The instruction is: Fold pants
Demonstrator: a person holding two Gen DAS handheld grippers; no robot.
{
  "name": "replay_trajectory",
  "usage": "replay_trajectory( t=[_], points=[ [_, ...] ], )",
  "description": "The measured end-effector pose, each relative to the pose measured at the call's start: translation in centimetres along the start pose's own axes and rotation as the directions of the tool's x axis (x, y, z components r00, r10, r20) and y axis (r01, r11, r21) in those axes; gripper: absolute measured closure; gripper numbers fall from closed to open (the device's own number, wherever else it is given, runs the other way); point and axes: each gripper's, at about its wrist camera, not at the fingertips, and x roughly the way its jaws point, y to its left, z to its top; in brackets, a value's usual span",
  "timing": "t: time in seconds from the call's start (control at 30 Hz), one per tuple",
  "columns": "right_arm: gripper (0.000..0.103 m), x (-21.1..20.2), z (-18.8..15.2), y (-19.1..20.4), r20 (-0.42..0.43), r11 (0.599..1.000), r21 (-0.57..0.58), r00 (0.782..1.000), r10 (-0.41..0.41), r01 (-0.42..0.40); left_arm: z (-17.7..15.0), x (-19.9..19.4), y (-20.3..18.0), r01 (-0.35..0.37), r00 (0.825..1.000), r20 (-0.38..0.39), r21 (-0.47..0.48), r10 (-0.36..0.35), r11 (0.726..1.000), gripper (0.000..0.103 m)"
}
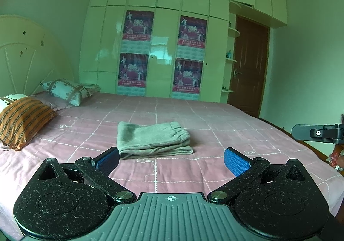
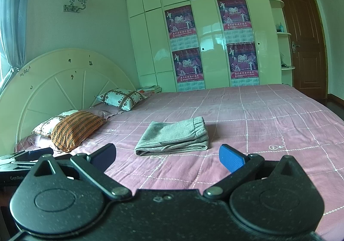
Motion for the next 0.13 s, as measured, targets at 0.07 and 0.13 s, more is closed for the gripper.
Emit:
replay_trajectory(
  t=[0.07,0.13],
  points=[
    [0.006,0.0,0.03,-0.04,0.0,1.0,-0.001,1.0,0.001,-0.001,0.03,-0.05,-0.04,0.002,1.0,-0.002,0.002,-0.002,1.0,0.0],
    [0.006,0.0,0.03,-0.03,-0.001,1.0,-0.001,1.0,0.001,-0.001,0.04,-0.02,-0.1,0.003,1.0,-0.01,0.001,-0.003,1.0,0.0]
  ],
)
